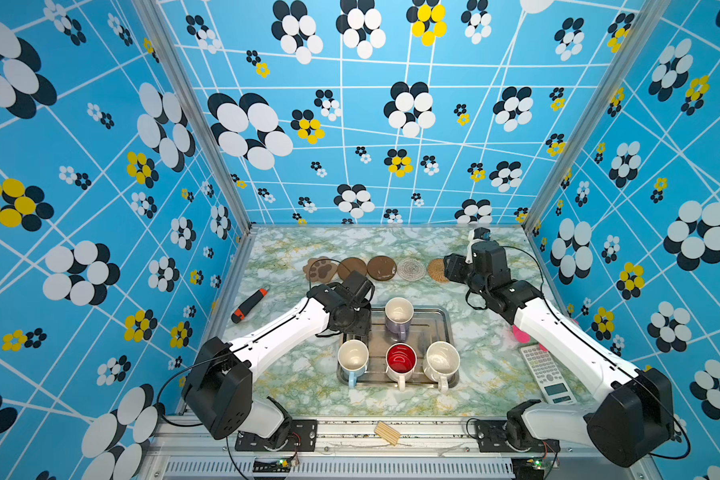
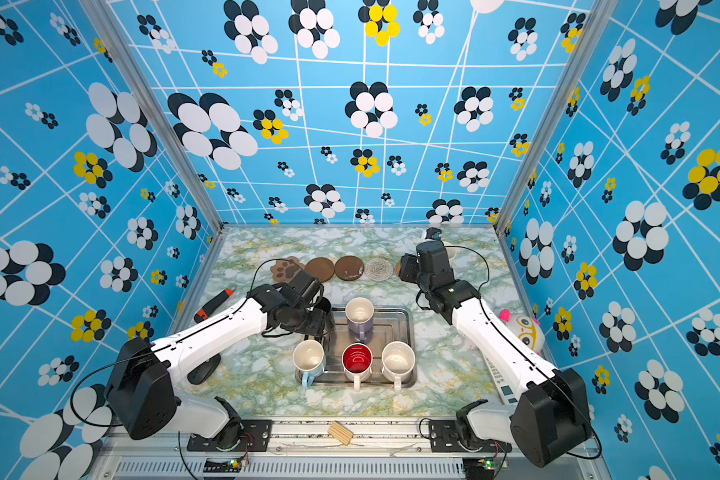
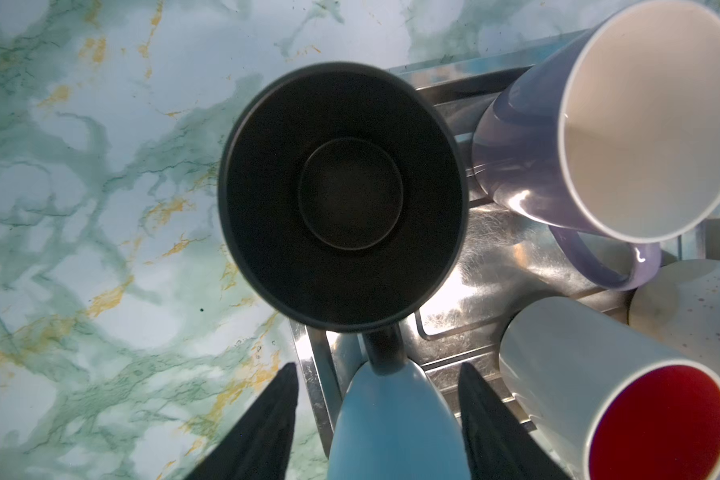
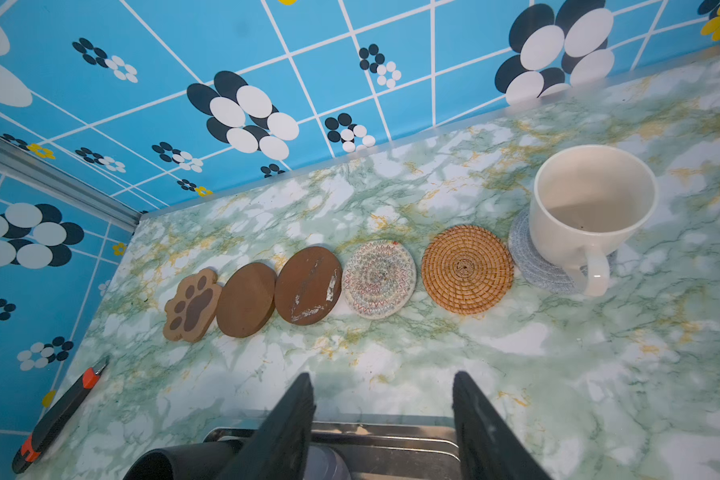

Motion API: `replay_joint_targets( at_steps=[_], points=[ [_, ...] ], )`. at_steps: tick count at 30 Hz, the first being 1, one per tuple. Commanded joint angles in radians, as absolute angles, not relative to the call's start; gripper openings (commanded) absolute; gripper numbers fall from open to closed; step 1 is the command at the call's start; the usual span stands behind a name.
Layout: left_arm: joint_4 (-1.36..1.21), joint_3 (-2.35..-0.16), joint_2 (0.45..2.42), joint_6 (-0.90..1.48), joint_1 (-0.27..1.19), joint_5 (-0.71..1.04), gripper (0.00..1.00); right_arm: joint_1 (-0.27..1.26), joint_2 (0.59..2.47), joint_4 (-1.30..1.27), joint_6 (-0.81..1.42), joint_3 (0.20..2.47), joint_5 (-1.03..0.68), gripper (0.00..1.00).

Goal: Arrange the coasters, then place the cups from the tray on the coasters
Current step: 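Lower the left gripper onto the black mug on the tray and grasp it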

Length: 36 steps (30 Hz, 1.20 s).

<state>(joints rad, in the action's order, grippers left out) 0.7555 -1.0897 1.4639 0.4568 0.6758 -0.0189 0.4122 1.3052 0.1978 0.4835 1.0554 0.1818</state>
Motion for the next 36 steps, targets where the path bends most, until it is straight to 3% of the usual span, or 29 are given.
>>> replay_joint_targets(
  at_steps=[1,24,36],
  points=[
    [0.745,-1.070,1.474,0.485,0.684,-0.040,0.62,0.409,1.314,0.184,0.471,1.048,0.193,0.56],
    [0.676,-1.040,1.539,0.530,0.687,-0.109,0.49,0.404,1.333,0.181,0.474,1.049,0.184,0.56],
    [0.640,-1.029,1.569,0.534,0.689,-0.135,0.38,0.400,1.348,0.178,0.477,1.051,0.167,0.56]
  ],
)
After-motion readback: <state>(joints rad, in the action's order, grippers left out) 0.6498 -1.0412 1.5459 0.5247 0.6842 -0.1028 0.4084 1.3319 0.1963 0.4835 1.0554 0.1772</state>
